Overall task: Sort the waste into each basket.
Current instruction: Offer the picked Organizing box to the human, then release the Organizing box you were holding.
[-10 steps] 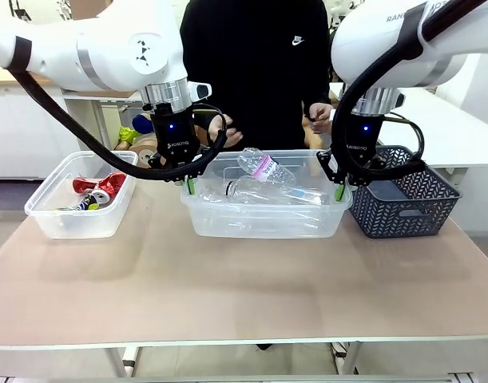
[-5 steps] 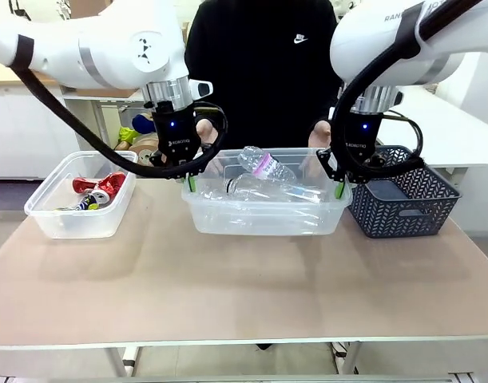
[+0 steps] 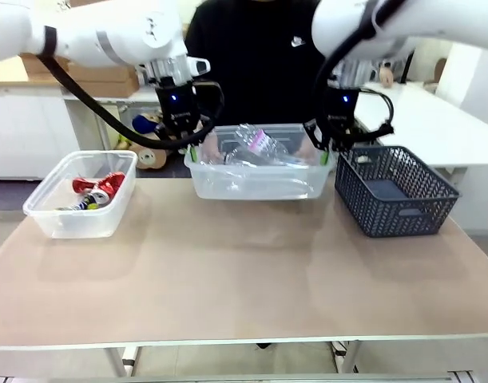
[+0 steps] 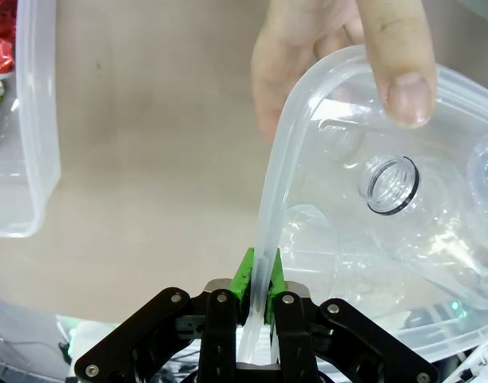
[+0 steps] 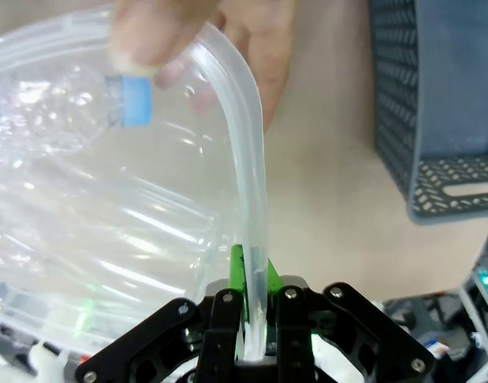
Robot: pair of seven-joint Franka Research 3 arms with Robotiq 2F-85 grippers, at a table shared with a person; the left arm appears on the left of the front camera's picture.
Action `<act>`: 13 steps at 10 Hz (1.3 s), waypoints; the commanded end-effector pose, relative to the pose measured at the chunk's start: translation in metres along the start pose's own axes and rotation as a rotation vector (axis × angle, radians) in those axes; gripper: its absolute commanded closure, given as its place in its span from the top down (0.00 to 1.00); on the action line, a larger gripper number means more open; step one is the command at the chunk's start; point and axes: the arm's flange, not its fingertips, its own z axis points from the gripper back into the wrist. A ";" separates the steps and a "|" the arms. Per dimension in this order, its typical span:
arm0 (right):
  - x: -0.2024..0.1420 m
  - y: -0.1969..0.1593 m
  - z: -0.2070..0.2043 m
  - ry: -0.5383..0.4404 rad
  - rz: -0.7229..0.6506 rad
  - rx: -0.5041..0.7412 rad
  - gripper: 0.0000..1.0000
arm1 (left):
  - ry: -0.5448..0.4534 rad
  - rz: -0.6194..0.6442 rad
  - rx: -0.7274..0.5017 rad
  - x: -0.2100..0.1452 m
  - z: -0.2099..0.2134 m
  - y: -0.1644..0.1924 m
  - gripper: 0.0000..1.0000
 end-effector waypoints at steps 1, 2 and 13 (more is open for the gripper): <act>0.000 0.012 0.008 0.029 0.014 0.015 0.06 | 0.014 0.002 -0.009 0.007 0.000 -0.019 0.07; 0.001 0.010 0.004 0.045 0.002 0.018 0.06 | 0.024 0.001 0.007 0.009 -0.006 -0.020 0.07; 0.006 -0.005 -0.004 0.030 -0.013 -0.016 0.06 | 0.022 -0.001 0.010 0.007 -0.007 -0.003 0.07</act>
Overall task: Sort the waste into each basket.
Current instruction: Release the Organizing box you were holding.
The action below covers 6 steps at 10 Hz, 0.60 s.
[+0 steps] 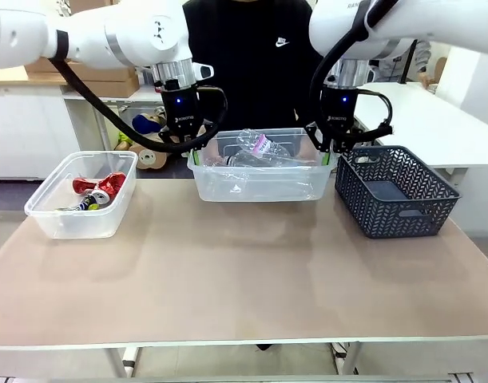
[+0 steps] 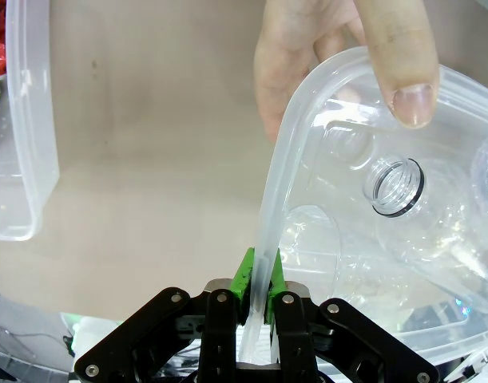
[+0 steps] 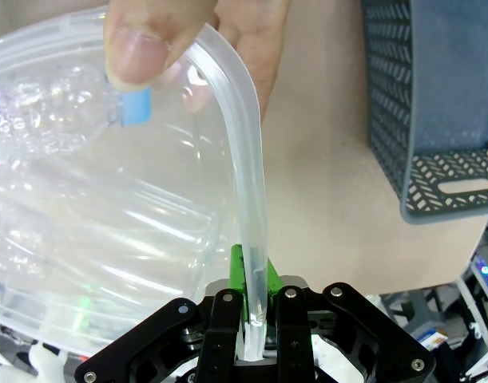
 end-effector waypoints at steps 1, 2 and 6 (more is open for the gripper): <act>-0.005 -0.007 0.006 -0.045 -0.001 0.039 0.65 | 0.000 0.000 0.000 0.000 0.000 0.000 0.64; -0.008 -0.009 0.008 -0.062 -0.006 0.048 0.64 | 0.004 -0.013 -0.004 -0.002 0.001 0.000 0.64; -0.011 -0.008 0.012 -0.121 0.009 0.084 0.87 | -0.020 0.001 0.001 -0.010 0.004 0.007 1.00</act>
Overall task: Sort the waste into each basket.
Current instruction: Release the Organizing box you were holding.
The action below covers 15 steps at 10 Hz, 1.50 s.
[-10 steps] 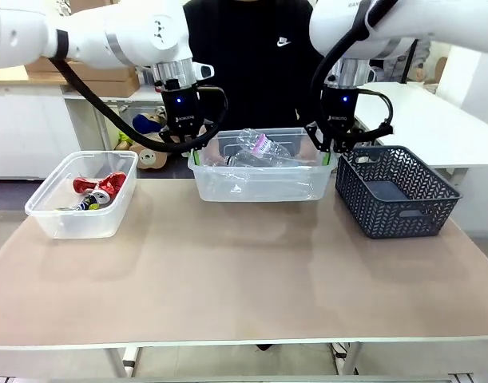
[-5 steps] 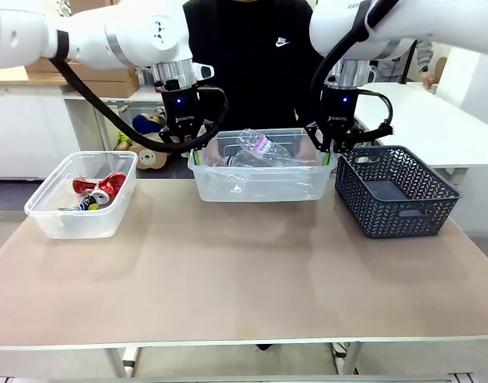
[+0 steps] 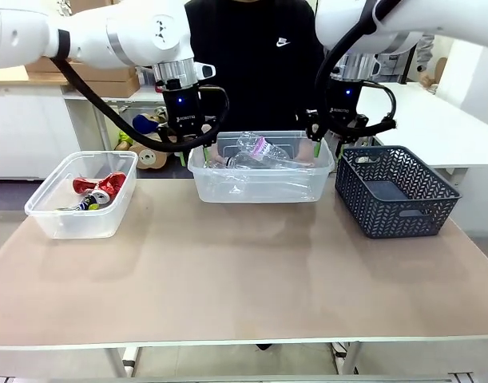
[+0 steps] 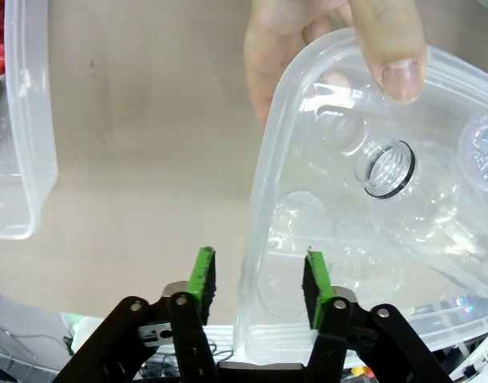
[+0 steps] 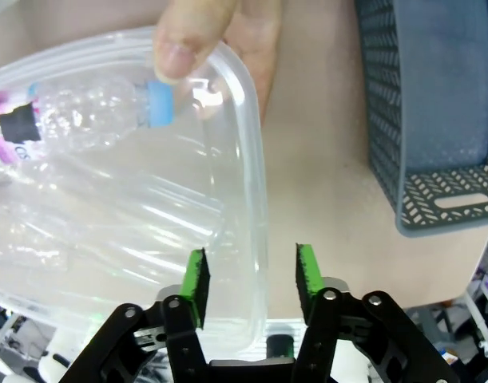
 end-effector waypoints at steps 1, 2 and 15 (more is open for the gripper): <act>-0.012 -0.006 -0.003 -0.049 0.018 0.057 0.97 | -0.020 0.005 0.002 -0.010 0.002 0.010 1.00; -0.013 -0.007 -0.002 -0.059 0.020 0.066 1.00 | -0.025 0.002 -0.001 -0.011 0.003 0.011 1.00; -0.009 0.000 -0.002 -0.041 0.012 0.037 1.00 | -0.005 -0.001 0.001 -0.006 0.005 0.000 1.00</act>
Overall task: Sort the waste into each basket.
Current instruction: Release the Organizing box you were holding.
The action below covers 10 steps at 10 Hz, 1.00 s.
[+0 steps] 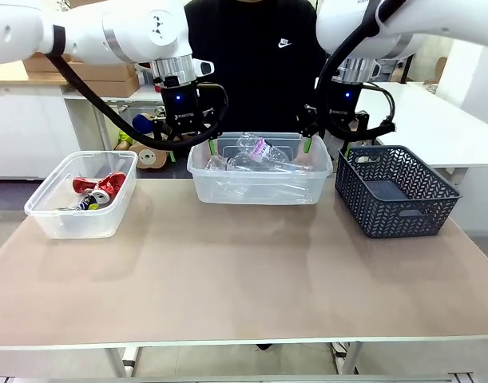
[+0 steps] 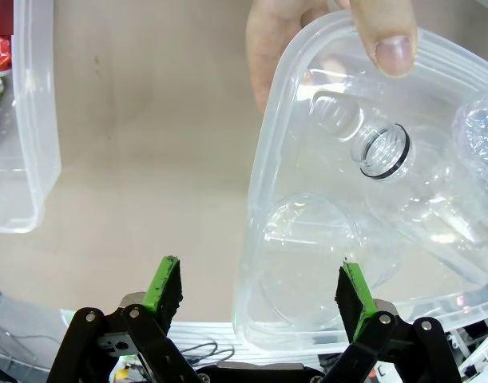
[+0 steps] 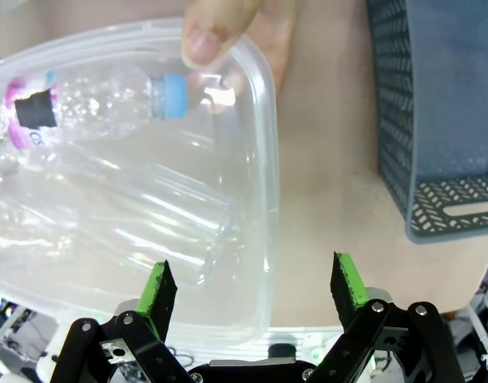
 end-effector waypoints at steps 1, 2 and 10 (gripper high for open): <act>0.000 0.000 0.000 0.000 0.000 0.000 1.00 | -0.008 -0.038 -0.012 -0.006 0.018 0.000 1.00; -0.020 -0.012 0.027 -0.061 0.032 0.079 1.00 | -0.020 -0.052 -0.066 -0.019 0.039 0.006 1.00; -0.220 -0.146 0.079 -0.149 -0.002 0.722 1.00 | 0.017 -0.344 -0.531 -0.189 0.067 0.157 1.00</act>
